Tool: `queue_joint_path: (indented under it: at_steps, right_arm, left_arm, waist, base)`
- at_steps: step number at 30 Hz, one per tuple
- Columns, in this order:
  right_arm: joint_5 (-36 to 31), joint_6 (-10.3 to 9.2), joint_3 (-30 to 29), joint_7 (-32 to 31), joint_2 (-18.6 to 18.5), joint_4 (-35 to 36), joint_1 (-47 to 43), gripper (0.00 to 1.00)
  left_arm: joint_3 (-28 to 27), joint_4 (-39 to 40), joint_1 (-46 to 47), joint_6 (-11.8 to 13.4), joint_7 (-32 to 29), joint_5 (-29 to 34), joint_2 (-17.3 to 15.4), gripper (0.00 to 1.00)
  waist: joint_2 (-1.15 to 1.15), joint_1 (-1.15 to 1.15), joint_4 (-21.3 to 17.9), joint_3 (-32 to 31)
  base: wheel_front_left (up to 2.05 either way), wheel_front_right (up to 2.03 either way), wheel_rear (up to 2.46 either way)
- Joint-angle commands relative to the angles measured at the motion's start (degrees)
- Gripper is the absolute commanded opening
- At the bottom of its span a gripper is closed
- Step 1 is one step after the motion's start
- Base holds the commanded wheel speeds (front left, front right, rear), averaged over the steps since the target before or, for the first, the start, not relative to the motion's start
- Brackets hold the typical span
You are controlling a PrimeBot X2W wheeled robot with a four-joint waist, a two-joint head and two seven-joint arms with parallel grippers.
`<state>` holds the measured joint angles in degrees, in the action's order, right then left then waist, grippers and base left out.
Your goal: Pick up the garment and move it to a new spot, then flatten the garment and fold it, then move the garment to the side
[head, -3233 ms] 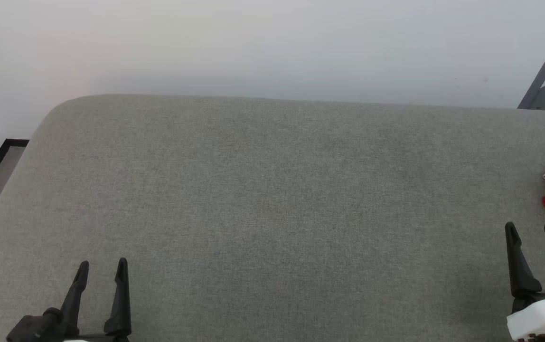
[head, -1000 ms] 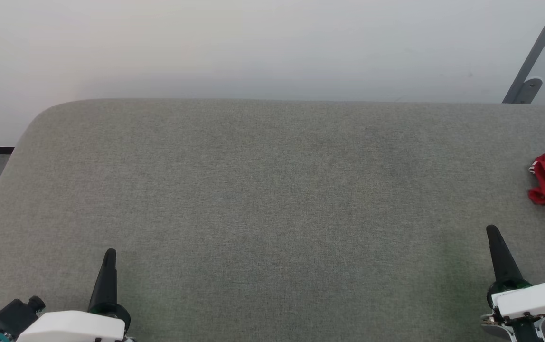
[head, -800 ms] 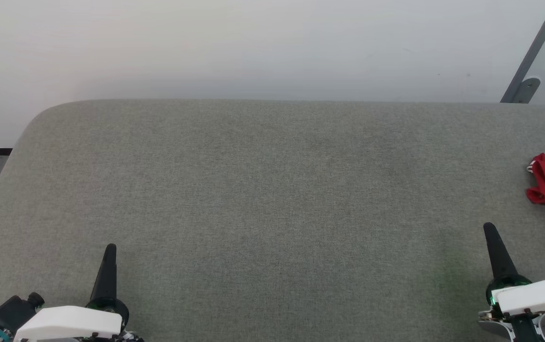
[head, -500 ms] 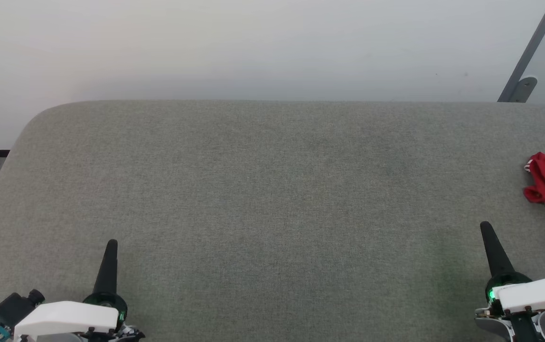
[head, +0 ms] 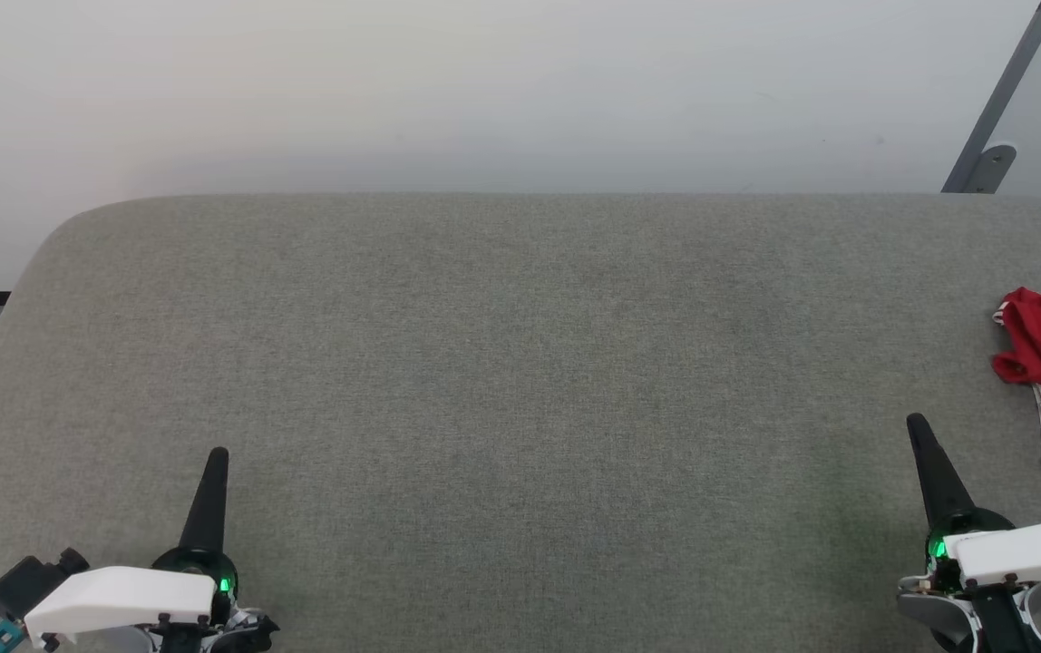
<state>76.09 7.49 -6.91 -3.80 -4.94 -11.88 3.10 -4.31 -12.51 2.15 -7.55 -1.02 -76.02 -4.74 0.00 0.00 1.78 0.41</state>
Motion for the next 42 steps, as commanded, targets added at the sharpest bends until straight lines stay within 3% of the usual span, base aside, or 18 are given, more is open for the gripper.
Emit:
queue_joint_path:
  at_steps: [1,42]
  right_arm:
    - [1.2,0.01,0.1,-0.3,0.1,0.0,1.2,0.00]
    - [16.5,0.00,0.4,-2.9,2.2,-2.3,3.5,0.00]
  left_arm:
    - [-0.3,0.2,1.3,0.1,-0.3,-1.6,0.0,0.00]
    - [-1.7,-1.6,4.4,0.1,-5.2,-17.1,1.4,0.00]
  waist:
    - [0.00,0.00,-0.1,0.0]
    - [0.00,0.00,-1.8,-0.2]
  base:
    - [0.00,0.00,0.00]
    - [0.00,0.00,0.00]
